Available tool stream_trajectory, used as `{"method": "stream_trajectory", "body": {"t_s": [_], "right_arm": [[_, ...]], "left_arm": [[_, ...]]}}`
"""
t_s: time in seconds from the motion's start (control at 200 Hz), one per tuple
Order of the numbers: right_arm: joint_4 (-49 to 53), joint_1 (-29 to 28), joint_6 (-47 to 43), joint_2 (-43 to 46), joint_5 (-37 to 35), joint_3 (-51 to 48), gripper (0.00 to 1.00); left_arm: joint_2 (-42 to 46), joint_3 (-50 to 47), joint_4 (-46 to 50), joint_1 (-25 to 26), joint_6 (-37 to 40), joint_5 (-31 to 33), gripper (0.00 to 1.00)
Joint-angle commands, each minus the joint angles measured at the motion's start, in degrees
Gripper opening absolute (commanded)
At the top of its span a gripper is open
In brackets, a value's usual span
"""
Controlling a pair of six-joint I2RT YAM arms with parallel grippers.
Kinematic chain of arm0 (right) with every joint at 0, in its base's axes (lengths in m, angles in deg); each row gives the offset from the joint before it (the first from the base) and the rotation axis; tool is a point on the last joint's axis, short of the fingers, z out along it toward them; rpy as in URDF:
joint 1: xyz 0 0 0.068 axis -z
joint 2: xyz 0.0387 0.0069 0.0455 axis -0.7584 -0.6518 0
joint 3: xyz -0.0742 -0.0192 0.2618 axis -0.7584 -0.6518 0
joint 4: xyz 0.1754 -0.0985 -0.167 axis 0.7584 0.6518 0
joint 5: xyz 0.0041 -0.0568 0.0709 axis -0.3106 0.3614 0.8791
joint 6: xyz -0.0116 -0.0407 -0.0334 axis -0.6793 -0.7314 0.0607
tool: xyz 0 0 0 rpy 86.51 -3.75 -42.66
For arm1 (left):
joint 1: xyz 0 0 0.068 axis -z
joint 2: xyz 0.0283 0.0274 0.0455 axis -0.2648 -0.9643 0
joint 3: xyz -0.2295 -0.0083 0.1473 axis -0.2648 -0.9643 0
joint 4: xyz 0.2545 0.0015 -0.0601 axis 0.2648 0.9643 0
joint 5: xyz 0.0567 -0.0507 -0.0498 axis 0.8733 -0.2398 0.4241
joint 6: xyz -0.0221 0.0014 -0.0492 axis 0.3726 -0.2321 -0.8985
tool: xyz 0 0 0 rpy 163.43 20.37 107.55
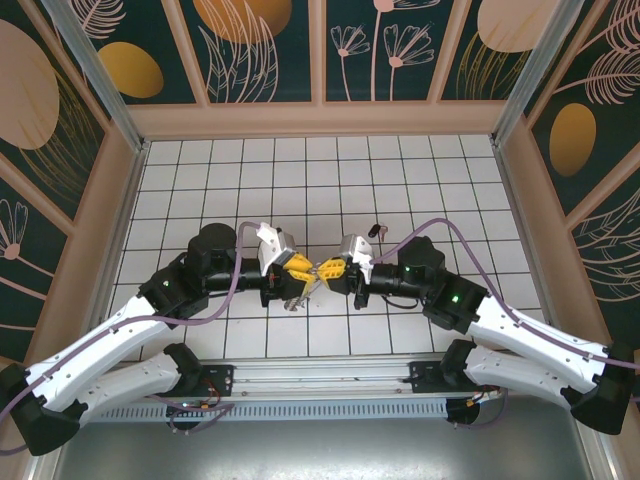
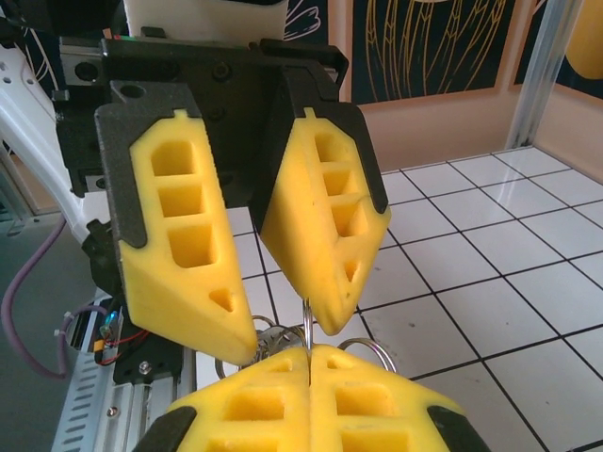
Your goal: Put the keys on the keyring
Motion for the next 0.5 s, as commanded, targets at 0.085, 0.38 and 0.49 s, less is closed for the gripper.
{"method": "stream_trajectory", "body": {"t_s": [0.085,0.38,0.49], "right_arm": [[-0.5,0.4,-1.2,0.4,1.9,2.8,0.00],[1.2,0.3,-2.0,-0.2,4.0,3.7,0.00],[1.5,0.3,-2.1,-0.2,4.6,3.8,0.00]], "left_arm": [[-0.5,2.0,0.9,0.4,2.5,-1.0,0.26],[-0.8,2.7,1.5,0.4,3.8,-0.3,0.18],[-1.4,2.9,2.0,0.4,4.4,-0.4,0.11]]}}
